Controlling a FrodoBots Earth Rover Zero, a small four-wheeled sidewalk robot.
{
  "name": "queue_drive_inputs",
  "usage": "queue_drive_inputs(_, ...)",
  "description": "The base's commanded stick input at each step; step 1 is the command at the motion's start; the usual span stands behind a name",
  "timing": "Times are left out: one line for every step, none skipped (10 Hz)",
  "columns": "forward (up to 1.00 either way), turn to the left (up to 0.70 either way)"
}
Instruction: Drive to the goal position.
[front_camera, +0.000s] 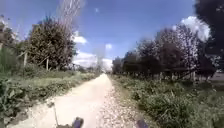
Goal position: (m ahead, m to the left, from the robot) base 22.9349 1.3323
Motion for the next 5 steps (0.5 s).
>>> queue_drive_inputs(0.66,-0.04)
queue_drive_inputs(0.66,0.0)
queue_drive_inputs(0.66,0.0)
queue_drive_inputs(0.66,0.0)
queue_drive_inputs(0.66,0.0)
